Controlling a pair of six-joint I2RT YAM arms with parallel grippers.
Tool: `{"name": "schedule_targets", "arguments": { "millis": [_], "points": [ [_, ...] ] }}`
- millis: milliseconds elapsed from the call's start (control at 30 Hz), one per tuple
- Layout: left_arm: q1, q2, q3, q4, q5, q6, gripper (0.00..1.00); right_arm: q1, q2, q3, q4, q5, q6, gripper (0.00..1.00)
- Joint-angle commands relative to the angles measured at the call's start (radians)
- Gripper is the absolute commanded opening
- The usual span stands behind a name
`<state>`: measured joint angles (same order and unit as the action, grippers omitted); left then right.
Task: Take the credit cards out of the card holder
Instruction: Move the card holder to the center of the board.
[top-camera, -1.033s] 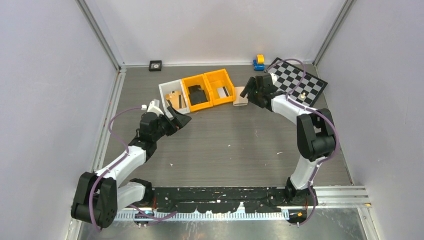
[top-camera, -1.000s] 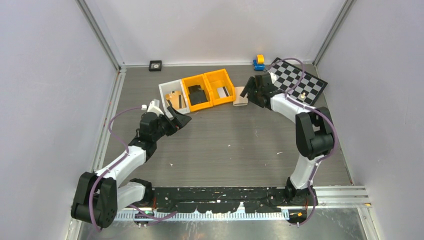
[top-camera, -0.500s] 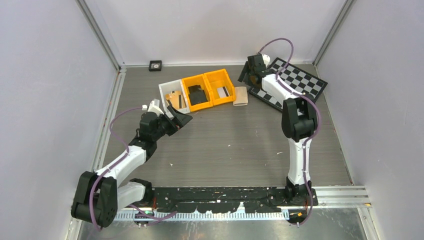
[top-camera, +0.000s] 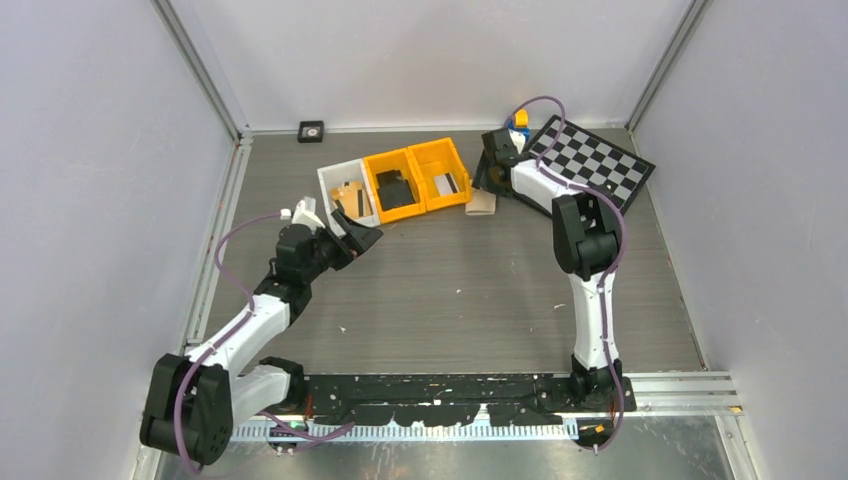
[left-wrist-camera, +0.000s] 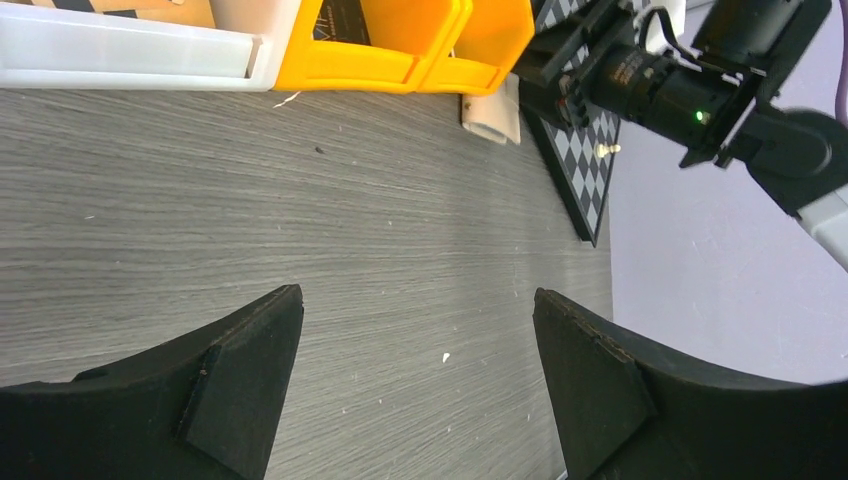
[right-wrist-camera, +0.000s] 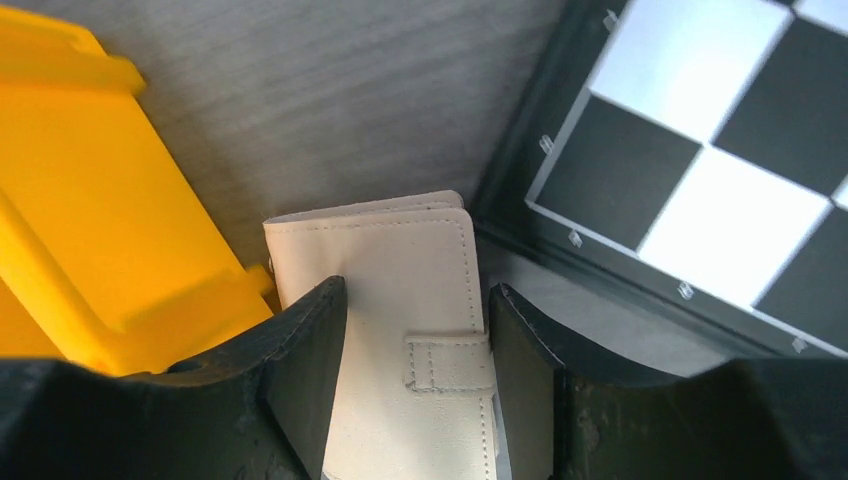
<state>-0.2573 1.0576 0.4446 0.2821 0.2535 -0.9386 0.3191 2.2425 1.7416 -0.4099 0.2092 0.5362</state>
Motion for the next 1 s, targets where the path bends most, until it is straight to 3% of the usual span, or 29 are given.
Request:
{"name": "schedule_targets", "arguments": {
  "millis": [0, 233, 467, 700, 767, 867, 967],
  "points": [
    [0.006, -0.039, 0.062, -0.058, -0.025, 0.042, 0.87, 0.018, -0.109, -0.156, -0.035, 0.055, -0.027, 0.56],
    [0.006, -0.057, 0.049, -0.071, -0.081, 0.071, 0.87, 0.070, -0.238, -0.355, 0.007, 0.064, -0.023, 0.42],
    [0.006, -0.018, 0.056, -0.056, -0.056, 0.068, 0.87, 0.180, -0.396, -0.549, 0.025, 0.024, 0.010, 0.40],
    [0.003, 0.043, 0.063, -0.009, 0.013, 0.053, 0.92, 0.216, -0.614, -0.722, 0.179, -0.026, 0.039, 0.41],
    [0.000, 0.082, 0.077, 0.013, 0.056, 0.064, 0.91, 0.215, -0.649, -0.755, 0.222, -0.035, 0.048, 0.47],
    [-0.037, 0.166, 0.124, 0.020, 0.121, 0.104, 0.91, 0.216, -0.687, -0.818, 0.313, -0.062, 0.074, 0.73],
    [-0.084, 0.257, 0.185, -0.013, 0.134, 0.135, 0.90, 0.215, -0.712, -0.826, 0.299, -0.033, 0.065, 0.79]
  ]
}}
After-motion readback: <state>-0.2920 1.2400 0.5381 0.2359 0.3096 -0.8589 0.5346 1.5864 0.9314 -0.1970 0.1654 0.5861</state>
